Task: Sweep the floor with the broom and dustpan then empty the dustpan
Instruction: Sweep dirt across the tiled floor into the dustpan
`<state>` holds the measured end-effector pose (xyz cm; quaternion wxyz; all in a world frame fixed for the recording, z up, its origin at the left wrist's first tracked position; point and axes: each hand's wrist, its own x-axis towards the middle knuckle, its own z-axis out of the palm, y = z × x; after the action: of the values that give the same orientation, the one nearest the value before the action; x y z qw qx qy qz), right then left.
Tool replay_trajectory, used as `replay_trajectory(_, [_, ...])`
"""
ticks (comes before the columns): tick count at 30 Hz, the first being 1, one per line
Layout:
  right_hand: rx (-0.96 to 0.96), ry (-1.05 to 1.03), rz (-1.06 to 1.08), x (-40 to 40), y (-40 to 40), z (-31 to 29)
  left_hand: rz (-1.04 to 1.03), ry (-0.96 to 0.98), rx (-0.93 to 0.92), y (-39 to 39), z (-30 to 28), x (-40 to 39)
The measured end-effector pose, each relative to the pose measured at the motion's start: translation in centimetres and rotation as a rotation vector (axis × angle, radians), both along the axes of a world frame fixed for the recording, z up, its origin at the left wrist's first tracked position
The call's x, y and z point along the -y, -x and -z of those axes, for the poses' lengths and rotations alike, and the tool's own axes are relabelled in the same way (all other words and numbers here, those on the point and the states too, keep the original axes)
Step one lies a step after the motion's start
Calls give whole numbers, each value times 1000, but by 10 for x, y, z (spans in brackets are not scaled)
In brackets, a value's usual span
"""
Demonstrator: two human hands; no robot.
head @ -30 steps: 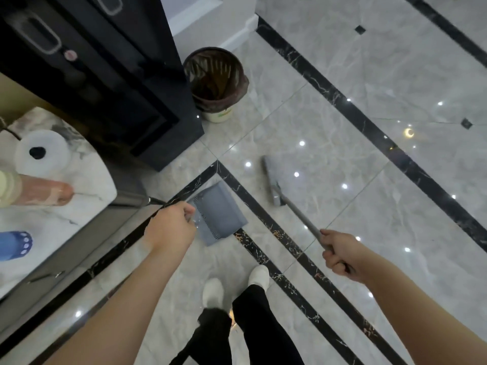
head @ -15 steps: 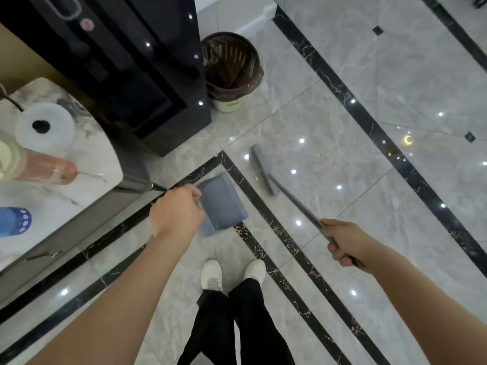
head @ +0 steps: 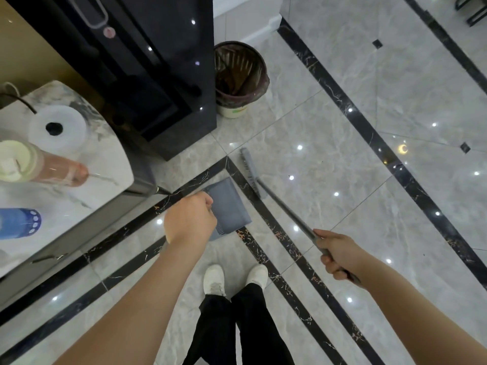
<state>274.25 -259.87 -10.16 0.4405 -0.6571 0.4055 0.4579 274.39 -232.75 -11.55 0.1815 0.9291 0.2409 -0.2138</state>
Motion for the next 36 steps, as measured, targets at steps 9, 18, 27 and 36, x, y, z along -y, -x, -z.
replay_trajectory(9, [-120,-185,91,-17,0,1,11,17,1,1,0,-3])
replay_trajectory(18, [-13,-83,283,17,0,-28,-54,148,-41,0,-6,-10])
replay_trajectory(27, [110,75,493,97,-22,-24,63,129,-29,-44,-13,50])
replay_trajectory(36, [131,266,513,199,-72,-1,121,154,-46,-129,-19,144])
